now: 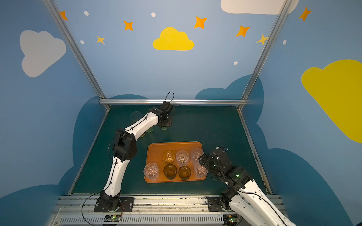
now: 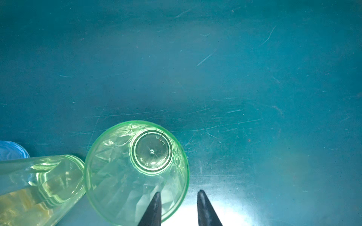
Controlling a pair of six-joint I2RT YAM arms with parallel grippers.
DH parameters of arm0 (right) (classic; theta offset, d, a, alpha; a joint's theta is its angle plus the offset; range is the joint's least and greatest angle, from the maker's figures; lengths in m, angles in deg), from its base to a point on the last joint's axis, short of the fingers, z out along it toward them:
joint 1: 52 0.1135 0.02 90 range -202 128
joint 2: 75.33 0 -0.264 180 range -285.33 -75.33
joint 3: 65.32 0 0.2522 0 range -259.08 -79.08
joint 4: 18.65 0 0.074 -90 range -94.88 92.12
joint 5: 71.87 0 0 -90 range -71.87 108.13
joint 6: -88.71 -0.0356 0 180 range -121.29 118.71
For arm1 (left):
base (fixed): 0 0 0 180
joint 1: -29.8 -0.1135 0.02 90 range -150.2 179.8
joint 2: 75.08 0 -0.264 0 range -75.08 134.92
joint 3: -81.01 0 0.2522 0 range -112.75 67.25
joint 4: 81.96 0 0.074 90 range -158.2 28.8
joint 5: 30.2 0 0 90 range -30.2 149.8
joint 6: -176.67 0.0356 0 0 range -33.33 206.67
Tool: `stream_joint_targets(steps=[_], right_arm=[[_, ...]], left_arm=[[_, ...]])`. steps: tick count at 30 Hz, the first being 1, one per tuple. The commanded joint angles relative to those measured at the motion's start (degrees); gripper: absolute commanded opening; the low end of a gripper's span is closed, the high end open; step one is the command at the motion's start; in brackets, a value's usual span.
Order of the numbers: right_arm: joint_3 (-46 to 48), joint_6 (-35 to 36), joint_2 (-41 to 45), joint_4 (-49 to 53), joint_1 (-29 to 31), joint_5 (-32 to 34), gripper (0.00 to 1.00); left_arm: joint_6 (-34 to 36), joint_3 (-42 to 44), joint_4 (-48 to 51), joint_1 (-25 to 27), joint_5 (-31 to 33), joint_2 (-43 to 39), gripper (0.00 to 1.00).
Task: Place the glasses into the tray
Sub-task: 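Lower the open left gripper around the pale green glass rim, then close the left gripper on the pale green glass and lift it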
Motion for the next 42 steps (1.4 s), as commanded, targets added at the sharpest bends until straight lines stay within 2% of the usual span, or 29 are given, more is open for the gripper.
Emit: stream_joint_targets(steps=[1, 10, 15, 18, 27, 37, 42], right_arm=[[-1.1, 0.1, 1.1, 2.2, -0.3, 0.2, 0.87], [-1.1, 0.1, 2.1, 2.8, -0.3, 1.4, 0.87], [-3.2, 0.5, 0.3, 2.7, -0.4, 1.5, 0.87], [-3.4, 0.6, -0.5, 2.4, -0.4, 1.5, 0.87], [-3.0, 0.0, -0.7, 2.2, -0.5, 1.2, 0.87], [-2.7, -0.5, -0.9, 2.2, -0.6, 1.4, 0.87], [-2.3, -0.7, -1.0, 1.6, -0.7, 1.1, 0.87]], left_arm=[[-0.1, -1.3, 0.6, -0.2, 1.3, 1.3, 0.31], [1.3, -2.9, 0.3, -0.2, 3.7, 2.9, 0.29], [2.3, -5.3, 1.6, -0.2, 4.2, 4.8, 0.23], [2.3, -5.8, 1.6, -0.3, 4.2, 5.4, 0.13], [2.4, -5.9, 1.1, -0.4, 3.3, 5.8, 0.13], [1.8, -4.6, 1.0, -0.4, 1.6, 5.1, 0.04], [1.3, -2.3, 0.1, -0.4, 1.0, 3.4, 0.04]])
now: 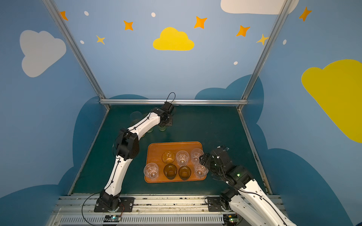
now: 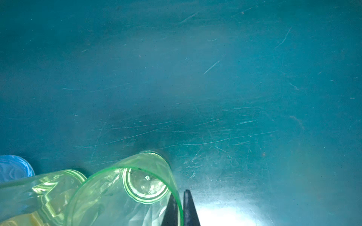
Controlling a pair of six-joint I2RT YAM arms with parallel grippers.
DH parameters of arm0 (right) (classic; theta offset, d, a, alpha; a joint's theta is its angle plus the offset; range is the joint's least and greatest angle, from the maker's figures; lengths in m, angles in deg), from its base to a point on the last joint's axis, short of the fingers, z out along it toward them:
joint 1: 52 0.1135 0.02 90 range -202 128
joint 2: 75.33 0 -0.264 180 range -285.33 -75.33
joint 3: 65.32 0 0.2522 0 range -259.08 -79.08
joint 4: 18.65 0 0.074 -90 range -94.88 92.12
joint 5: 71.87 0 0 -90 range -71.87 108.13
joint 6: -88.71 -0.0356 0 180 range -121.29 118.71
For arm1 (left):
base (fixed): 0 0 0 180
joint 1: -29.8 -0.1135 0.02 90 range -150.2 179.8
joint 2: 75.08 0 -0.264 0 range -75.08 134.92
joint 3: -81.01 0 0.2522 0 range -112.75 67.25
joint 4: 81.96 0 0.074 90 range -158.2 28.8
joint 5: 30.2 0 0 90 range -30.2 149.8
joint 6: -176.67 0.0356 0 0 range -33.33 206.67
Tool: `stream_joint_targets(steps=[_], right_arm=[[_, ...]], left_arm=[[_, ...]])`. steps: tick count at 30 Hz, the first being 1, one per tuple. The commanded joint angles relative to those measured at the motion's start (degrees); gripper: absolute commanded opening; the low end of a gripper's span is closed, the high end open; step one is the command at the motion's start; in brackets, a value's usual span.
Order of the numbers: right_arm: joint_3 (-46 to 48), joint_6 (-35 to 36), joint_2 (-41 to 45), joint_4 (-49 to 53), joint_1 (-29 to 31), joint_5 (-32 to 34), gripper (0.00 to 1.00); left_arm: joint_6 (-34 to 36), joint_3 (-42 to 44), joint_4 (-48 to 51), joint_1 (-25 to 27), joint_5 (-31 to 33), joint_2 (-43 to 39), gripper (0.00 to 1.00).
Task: Place the glasses into the tray
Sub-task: 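Close the left gripper on the pale green glass and lift it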
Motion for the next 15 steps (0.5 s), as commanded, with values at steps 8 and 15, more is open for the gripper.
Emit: stream_joint_targets(steps=[8, 15], right_arm=[[0.2, -0.4, -0.1, -0.2, -0.4, 0.7, 0.87], [0.1, -0.6, -0.8, -0.5, -0.6, -0.2, 0.87]], left_arm=[[-1.1, 7.2, -2.7, -0.1, -3.0, -4.4, 0.04], [-1.0, 8.0, -2.5, 0.7, -4.4, -6.0, 0.04]])
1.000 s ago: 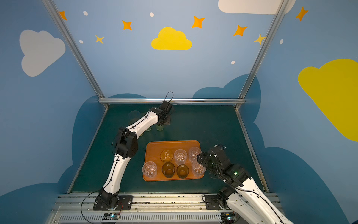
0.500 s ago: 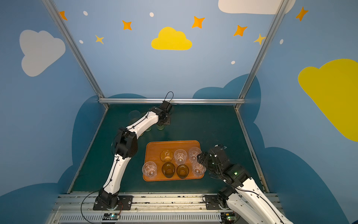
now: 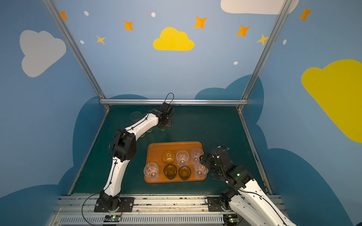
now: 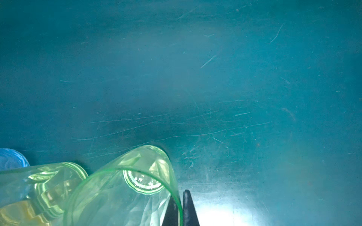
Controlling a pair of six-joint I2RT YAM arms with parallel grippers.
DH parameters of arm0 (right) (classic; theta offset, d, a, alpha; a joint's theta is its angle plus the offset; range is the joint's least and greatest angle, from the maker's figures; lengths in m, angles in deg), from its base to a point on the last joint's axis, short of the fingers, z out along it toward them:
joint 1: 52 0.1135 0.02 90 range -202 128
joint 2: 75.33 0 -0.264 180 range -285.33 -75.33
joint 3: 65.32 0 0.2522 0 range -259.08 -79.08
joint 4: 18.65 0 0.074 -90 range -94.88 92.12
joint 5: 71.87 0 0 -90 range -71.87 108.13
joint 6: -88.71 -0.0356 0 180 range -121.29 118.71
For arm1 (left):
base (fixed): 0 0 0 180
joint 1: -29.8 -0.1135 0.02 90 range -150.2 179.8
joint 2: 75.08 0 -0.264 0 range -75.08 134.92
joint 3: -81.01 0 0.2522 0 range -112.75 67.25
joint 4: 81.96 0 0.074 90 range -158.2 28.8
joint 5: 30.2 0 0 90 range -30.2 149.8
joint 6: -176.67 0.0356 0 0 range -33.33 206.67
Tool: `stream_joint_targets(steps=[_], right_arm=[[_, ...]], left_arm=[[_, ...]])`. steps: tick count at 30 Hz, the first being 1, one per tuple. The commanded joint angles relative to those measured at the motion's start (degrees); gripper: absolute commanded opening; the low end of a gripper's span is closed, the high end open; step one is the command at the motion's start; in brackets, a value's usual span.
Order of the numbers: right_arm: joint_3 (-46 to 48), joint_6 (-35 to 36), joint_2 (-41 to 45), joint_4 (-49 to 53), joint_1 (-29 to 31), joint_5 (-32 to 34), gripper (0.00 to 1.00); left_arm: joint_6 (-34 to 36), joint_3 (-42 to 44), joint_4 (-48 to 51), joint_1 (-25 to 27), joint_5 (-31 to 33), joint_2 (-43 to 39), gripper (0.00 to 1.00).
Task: Place the glasses into the tray
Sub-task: 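Close the left gripper on the pale green glass and lift it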
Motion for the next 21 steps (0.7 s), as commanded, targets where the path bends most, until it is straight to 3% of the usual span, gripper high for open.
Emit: stream_joint_targets(steps=[1, 21], right_arm=[[0.0, 0.0, -0.6, -0.5, -0.3, -0.2, 0.87], [3.3, -0.6, -0.3, -3.1, -0.3, -1.1, 0.87]], left_arm=[[-0.6, 0.7, 1.6, 0.7, -2.2, -1.7, 0.04], [0.4, 11.4, -2.1, 3.1, -1.4, -12.3, 0.04]])
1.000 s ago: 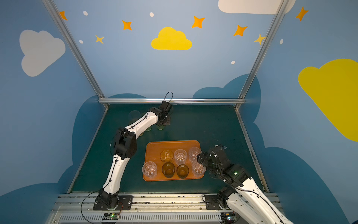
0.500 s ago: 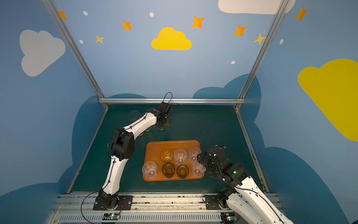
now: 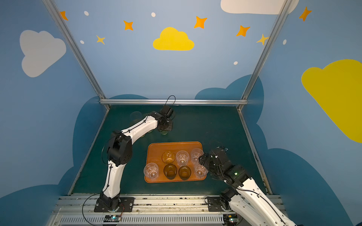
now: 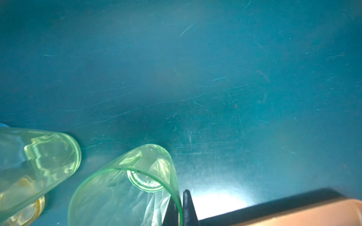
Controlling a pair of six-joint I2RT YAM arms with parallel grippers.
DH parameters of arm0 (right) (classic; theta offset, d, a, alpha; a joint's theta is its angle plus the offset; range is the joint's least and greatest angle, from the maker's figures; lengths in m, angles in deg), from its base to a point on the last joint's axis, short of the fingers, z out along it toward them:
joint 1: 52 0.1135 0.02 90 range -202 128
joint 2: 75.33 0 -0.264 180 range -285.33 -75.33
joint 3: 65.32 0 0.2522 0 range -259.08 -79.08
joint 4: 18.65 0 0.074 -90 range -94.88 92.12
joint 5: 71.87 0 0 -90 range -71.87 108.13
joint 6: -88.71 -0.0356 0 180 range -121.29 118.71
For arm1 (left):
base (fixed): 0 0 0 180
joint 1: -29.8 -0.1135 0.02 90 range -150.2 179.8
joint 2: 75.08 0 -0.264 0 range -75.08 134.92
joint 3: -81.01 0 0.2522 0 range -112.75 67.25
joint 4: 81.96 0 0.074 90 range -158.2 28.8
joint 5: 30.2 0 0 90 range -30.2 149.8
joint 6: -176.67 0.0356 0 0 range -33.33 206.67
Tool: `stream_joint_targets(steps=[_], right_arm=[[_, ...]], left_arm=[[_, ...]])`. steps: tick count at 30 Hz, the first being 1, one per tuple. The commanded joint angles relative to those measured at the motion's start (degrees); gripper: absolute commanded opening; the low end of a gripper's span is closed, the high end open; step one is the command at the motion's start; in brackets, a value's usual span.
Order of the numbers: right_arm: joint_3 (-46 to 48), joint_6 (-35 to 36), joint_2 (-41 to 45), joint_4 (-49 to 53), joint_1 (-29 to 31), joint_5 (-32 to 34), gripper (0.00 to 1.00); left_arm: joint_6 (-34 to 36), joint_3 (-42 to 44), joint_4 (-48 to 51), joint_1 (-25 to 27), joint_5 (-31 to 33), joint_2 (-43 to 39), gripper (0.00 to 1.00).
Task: Place the glasses into the tray
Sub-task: 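Close the left gripper on the pale green glass and lift it, then carry the pale green glass with the left gripper over the tray's corner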
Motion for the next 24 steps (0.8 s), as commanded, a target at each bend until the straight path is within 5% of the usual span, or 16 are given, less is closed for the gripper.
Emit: stream_joint_targets(steps=[1, 24], right_arm=[[1.0, -0.2, 0.3, -0.7, -0.2, -0.3, 0.87], [2.5, 0.7, 2.7, -2.8, -0.2, -1.4, 0.87]], left_arm=[[0.4, 1.2, -1.1, 0.3, 0.0, -3.7, 0.04], [-1.1, 8.9, 3.4, 2.1, 1.5, -18.7, 0.04]])
